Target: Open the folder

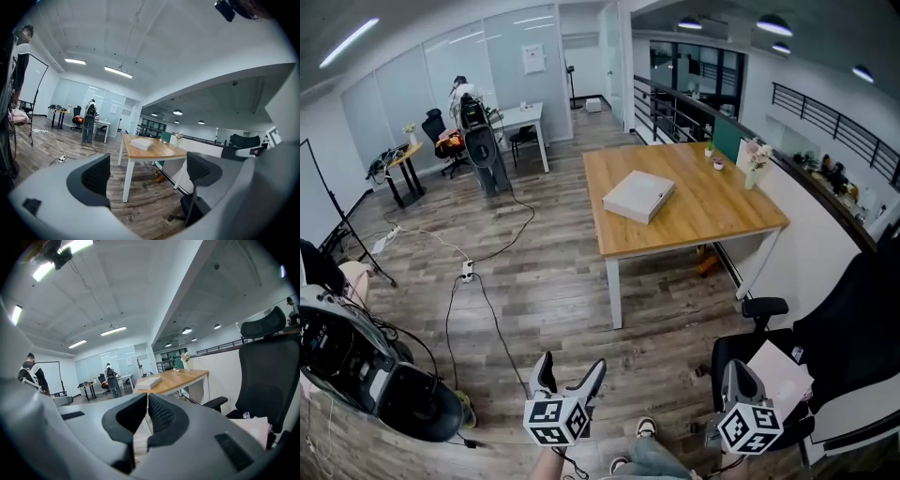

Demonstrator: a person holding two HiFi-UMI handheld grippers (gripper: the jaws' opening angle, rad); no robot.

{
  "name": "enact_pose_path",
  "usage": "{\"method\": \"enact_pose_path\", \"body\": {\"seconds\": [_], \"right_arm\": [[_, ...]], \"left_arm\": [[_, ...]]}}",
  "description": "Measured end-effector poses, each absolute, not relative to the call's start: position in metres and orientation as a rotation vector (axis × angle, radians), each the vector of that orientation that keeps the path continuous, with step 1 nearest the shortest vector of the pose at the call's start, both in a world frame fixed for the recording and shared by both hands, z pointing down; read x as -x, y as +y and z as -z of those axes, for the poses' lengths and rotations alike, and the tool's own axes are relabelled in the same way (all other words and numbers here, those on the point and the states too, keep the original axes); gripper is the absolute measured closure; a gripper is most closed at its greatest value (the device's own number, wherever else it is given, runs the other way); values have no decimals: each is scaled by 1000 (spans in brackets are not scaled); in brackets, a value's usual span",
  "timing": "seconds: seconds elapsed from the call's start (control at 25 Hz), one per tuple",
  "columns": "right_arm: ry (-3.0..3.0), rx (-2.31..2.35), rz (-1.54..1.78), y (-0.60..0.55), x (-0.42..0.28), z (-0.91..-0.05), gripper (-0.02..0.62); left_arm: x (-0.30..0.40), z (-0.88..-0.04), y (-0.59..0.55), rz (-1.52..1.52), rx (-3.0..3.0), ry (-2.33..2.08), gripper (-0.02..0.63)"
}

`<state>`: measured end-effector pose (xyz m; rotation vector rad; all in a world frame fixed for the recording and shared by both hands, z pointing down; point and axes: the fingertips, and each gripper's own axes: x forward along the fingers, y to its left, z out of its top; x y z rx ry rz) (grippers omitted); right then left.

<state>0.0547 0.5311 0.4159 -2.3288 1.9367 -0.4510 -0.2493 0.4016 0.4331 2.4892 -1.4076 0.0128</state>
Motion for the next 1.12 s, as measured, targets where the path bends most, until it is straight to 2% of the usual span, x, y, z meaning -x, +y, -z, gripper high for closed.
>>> {"method": "enact_pose_path", "body": {"seconds": [0.4,0.72,1.12], "right_arm": [[1937,2302,478,438,-92,-423,592],[1934,2212,493,332,-136,-420,594],[1932,2142,566,265,-184,-431,594]], "left_arm": [[219,-433,315,-2,-2466,-1431,91],[186,-403,222,-35,-2483,-1524,91],[161,-376,159,-38,-2459,-1625,92]]}}
